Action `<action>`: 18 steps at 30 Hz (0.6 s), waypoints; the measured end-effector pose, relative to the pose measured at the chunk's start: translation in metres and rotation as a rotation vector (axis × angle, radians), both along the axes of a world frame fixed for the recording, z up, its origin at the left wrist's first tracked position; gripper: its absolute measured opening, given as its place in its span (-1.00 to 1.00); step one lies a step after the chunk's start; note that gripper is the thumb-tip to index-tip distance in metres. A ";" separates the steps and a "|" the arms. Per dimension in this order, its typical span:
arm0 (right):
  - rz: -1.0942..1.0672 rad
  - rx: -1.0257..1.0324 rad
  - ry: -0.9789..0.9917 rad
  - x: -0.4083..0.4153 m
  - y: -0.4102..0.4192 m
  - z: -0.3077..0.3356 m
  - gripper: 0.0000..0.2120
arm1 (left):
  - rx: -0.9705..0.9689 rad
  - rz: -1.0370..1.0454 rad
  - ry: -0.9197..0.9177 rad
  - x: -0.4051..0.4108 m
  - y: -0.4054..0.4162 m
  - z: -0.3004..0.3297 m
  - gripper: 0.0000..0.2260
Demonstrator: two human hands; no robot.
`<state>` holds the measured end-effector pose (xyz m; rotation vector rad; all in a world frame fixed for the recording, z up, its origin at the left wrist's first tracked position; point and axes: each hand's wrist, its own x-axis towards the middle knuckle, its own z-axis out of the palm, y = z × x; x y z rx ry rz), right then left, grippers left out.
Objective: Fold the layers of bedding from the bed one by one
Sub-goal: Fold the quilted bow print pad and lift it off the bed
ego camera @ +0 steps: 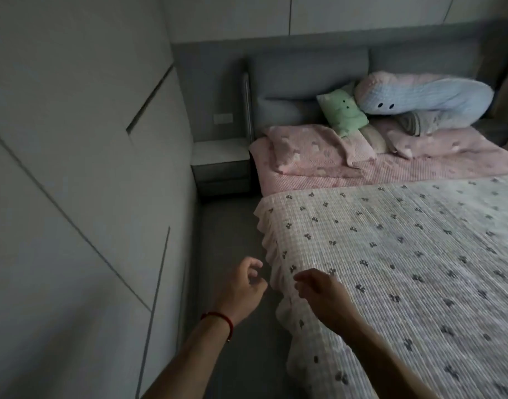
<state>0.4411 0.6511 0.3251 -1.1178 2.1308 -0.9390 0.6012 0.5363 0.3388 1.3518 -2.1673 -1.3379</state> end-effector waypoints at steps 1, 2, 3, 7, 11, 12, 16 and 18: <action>-0.018 0.000 -0.006 -0.012 -0.022 -0.008 -0.87 | -0.013 -0.020 -0.017 -0.013 -0.025 -0.003 -0.74; -0.037 0.002 -0.023 -0.024 -0.042 -0.017 -0.87 | -0.009 -0.022 -0.034 -0.024 -0.046 -0.005 -0.74; -0.059 0.009 -0.052 -0.043 -0.069 -0.030 -0.86 | 0.002 -0.027 -0.057 -0.045 -0.074 -0.016 -0.74; -0.138 0.060 -0.122 -0.129 -0.175 -0.099 -0.89 | 0.018 -0.069 -0.122 -0.128 -0.189 -0.064 -0.71; -0.224 0.198 -0.179 -0.226 -0.276 -0.174 -0.66 | 0.100 -0.126 -0.226 -0.231 -0.292 -0.123 -0.65; -0.238 0.267 -0.186 -0.253 -0.302 -0.199 -0.59 | 0.107 -0.165 -0.258 -0.259 -0.321 -0.145 -0.64; -0.303 0.502 -0.185 -0.338 -0.372 -0.282 -0.20 | 0.103 -0.227 -0.335 -0.346 -0.409 -0.211 -0.66; -0.272 0.705 -0.092 -0.359 -0.388 -0.332 0.13 | 0.072 -0.279 -0.419 -0.384 -0.448 -0.250 -0.65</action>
